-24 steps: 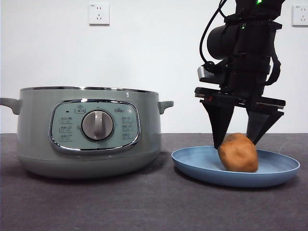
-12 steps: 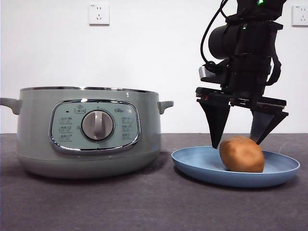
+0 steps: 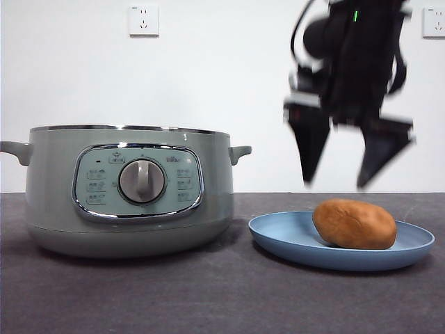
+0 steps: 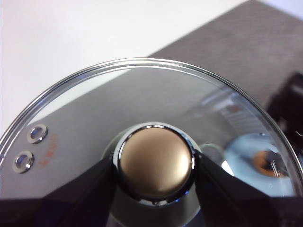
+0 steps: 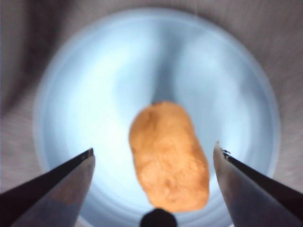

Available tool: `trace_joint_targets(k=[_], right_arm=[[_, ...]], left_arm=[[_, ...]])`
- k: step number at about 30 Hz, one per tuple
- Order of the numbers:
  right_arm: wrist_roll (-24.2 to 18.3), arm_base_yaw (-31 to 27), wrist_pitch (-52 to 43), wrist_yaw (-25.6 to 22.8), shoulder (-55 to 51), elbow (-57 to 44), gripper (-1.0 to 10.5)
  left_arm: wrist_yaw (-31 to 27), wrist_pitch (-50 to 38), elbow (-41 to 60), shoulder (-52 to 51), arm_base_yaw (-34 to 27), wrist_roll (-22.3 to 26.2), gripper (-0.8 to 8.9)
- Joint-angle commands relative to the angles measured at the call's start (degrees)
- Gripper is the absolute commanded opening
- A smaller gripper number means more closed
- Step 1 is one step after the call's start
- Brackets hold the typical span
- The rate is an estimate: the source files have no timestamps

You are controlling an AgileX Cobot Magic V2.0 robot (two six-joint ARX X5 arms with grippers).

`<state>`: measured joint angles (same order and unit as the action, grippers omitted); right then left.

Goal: Take the potato out from the steamer,put the potato on the plate,close the lid

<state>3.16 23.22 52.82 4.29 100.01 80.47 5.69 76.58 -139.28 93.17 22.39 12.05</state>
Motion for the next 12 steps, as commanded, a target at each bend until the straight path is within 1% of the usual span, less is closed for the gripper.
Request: trace_joint_targets(k=[1, 6, 9, 12], right_arm=[[-0.2, 0.0, 0.3, -0.1, -5.9, 2.7, 4.2], [-0.2, 0.0, 0.1, -0.2, -17.7, 4.3, 4.1], [-0.2, 0.0, 0.2, -0.7, -24.1, 4.3, 4.1], [-0.2, 0.0, 1.0, -3.7, -29.8, 4.3, 4.1]], left_arm=[[3.0, -1.9, -0.5, 1.0, 0.0, 1.5, -0.08], [3.9, -3.3, -0.2, 4.6, 0.0, 1.5, -0.08], [3.8, -6.2, 2.5, 5.4, 0.0, 1.3, -0.08], [3.8, -10.5, 8.0, 5.4, 0.0, 0.5, -0.08]])
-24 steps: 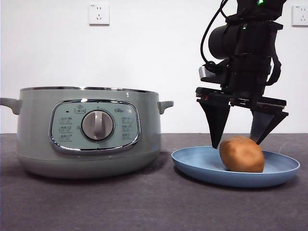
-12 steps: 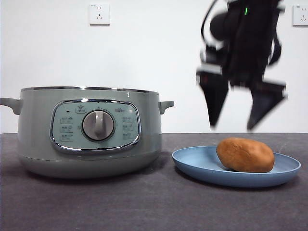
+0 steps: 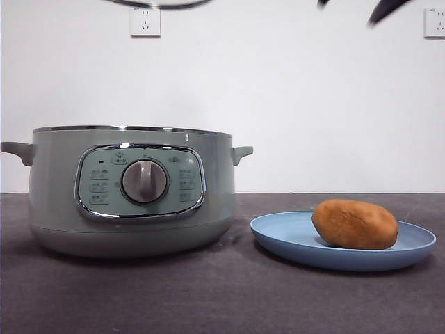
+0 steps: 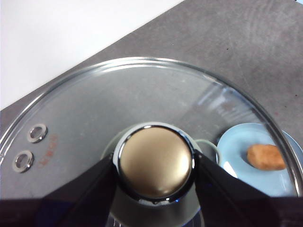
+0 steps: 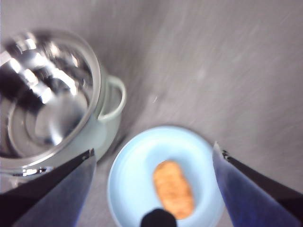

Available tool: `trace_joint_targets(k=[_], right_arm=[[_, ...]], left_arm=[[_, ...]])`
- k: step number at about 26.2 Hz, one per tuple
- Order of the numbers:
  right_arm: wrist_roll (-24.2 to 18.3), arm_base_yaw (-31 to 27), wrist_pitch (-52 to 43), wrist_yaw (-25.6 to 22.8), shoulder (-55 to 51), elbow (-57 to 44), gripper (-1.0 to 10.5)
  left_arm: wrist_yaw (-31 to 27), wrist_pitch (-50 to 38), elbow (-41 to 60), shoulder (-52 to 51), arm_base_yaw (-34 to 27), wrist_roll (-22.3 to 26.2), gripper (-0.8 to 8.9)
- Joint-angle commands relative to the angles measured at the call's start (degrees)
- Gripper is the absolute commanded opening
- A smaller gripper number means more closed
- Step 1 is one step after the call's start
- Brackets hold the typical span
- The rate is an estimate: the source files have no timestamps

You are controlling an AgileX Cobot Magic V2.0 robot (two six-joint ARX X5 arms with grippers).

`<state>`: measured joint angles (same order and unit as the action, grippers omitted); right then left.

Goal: Take the potato out from the steamer,put the potato on the plate,close the lid

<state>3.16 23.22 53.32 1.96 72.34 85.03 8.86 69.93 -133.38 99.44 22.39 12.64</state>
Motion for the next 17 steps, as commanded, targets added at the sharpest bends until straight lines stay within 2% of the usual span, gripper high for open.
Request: trace_joint_targets(k=[1, 4, 7, 17], right_arm=[[-0.2, 0.0, 1.2, -2.5, -4.0, -0.2, 4.1], [0.0, -0.2, 2.8, -2.7, -7.3, -0.2, 4.1], [0.0, -0.6, 4.0, -5.3, -8.0, -0.2, 4.1], [0.0, -1.6, 4.1, -5.3, -7.8, -0.2, 4.1]], left_arm=[[1.1, -5.5, 4.7, -0.9, 0.1, -0.6, -0.08], [3.4, -11.3, 13.4, -1.1, 0.1, -1.1, -0.08], [3.4, -15.4, 20.6, -1.1, 0.3, -2.2, -0.08], [3.4, -19.6, 32.3, -3.0, 0.5, -2.4, -0.08]])
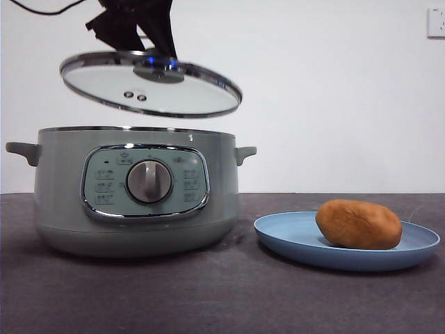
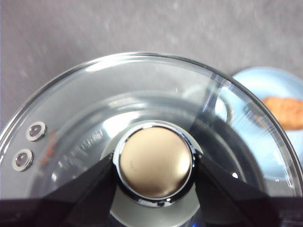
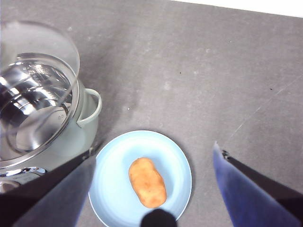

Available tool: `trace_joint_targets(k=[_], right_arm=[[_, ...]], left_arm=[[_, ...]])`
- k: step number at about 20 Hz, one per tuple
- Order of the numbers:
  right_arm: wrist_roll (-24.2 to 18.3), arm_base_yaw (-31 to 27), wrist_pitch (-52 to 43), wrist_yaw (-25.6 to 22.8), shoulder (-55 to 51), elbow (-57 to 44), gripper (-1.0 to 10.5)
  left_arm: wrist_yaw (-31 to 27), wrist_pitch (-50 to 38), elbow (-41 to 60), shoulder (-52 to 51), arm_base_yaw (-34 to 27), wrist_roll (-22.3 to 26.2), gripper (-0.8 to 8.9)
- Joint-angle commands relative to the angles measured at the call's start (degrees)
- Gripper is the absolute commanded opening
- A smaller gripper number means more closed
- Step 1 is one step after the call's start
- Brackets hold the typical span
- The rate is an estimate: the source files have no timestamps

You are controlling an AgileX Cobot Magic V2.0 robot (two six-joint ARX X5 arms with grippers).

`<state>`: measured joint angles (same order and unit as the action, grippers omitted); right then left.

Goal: Take the potato out from the steamer,put the potato on the plate,close the lid

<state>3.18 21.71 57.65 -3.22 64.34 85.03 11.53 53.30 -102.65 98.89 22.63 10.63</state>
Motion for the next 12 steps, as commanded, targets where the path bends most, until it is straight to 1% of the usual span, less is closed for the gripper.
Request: trace_joint_targets(k=[1, 3, 6, 9, 10, 12], right_arm=[[0.0, 0.0, -0.2, -0.2, 0.2, -0.2, 4.1], [0.0, 0.0, -0.3, -0.2, 0.2, -0.2, 4.1], [0.0, 0.0, -0.7, -0.2, 0.2, -0.2, 4.1], [0.0, 0.0, -0.7, -0.2, 0.2, -0.2, 4.1], [-0.1, 0.0, -0.7, -0.2, 0.2, -0.2, 4.1], [-0.1, 0.0, -0.6, -0.2, 0.2, -0.2, 4.1]], left_arm=[[0.9, -4.3, 3.7, -3.6, 0.2, -0.4, -0.08], [0.8, -8.6, 9.4, -6.8, 0.2, -1.3, -0.08], [0.9, -17.7, 19.6, -10.6, 0.2, -3.1, -0.08], [0.9, -25.4, 28.5, -10.6, 0.2, -3.9, -0.08], [0.6, -28.7, 32.1, -10.6, 0.3, -4.9, -0.08], [-1.6, -31.2, 36.7, -10.6, 0.2, -6.0, -0.08]])
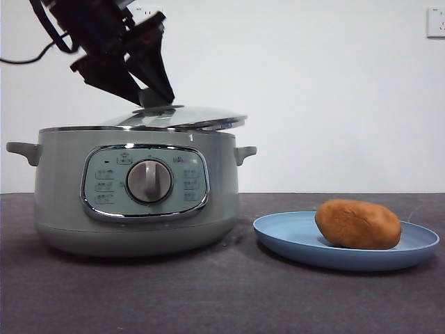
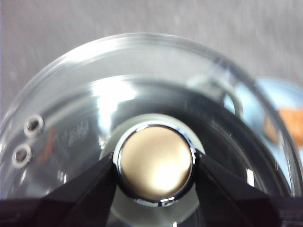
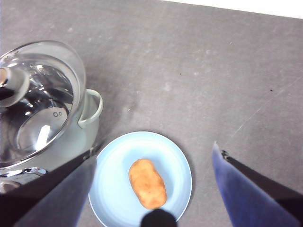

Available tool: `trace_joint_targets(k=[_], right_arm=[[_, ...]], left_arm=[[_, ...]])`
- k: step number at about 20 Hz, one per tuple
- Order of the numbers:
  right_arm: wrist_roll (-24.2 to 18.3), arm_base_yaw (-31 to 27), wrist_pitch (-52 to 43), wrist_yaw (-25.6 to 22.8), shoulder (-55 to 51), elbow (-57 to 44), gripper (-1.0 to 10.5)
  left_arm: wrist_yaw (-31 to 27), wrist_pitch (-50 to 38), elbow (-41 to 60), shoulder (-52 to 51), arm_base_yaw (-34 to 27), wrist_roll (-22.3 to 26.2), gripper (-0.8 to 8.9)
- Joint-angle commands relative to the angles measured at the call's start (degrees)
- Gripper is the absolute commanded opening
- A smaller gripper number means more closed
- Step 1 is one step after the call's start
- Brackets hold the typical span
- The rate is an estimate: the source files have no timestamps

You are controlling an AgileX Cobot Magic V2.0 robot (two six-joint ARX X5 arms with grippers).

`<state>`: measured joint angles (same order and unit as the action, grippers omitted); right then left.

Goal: Take the potato out from the steamer,put the potato on the plate,close the lid

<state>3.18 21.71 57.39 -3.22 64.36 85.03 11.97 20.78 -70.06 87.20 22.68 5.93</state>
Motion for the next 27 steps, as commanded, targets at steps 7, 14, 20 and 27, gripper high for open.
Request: trace_joint_targets(k=[7, 14, 20, 27], right_arm=[[-0.1, 0.0, -0.4, -0.2, 0.1, -0.2, 4.1], [-0.1, 0.0, -0.4, -0.1, 0.1, -0.2, 4.1], [-0.1, 0.0, -0.3, -0.1, 0.1, -0.2, 4.1], [-0.2, 0.0, 0.2, 0.3, 0.1, -0.2, 4.1]], left_arm=[[-4.5, 7.9, 6.1, 1.0, -1.4, -1.5, -0.08], [-10.6, 14.5, 4.6, -2.5, -1.3, -1.4, -0.08], [-7.5, 12.9, 3.2, -4.5, -1.3, -1.5, -0.08], [-5.8, 10.6, 1.9, -4.5, -1.3, -3.0, 4.45]])
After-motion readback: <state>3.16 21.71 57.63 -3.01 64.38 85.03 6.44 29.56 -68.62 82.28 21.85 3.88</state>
